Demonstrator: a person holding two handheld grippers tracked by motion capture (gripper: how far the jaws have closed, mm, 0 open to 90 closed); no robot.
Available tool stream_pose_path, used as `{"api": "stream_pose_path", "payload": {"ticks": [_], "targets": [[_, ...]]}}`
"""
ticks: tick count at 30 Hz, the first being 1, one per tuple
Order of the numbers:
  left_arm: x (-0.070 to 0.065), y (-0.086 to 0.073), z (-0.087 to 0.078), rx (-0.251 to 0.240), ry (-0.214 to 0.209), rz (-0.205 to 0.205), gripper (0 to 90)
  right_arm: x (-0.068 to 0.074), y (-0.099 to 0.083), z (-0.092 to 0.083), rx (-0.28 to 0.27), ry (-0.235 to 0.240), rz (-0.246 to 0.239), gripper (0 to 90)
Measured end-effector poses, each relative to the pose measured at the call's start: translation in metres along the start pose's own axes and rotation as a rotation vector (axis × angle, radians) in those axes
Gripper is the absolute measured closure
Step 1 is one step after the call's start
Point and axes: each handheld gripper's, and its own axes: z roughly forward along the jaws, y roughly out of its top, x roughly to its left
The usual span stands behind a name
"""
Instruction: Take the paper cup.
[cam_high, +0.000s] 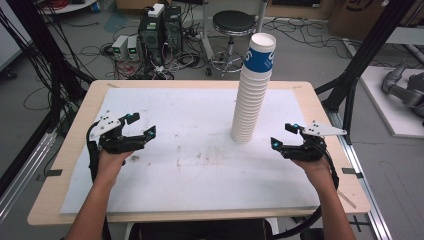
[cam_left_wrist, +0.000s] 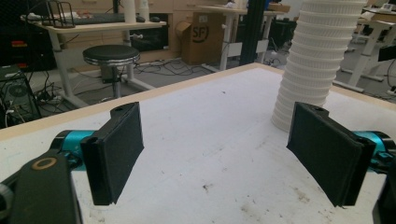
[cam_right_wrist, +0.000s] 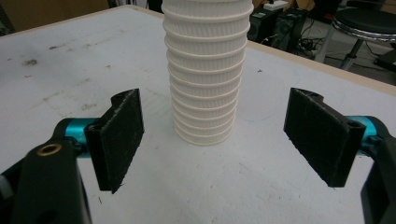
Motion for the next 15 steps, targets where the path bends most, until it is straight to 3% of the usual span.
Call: {"api": "stream_pose_path", "payload": {"ticks": [9,15], "targets": [[0.0011,-0.0010,0.0024,0.009,-0.008,-0.001,17.9,-0.0010,0.0004,-0.0006,-0.012,0.007,0.007,20.3],[0.0008,-0.0014,0.0010,0.011,-0.013,-0.008,17.9,-0.0010,0.0059,-0.0023,-0.051,0.027,0.044,20.3]]}}
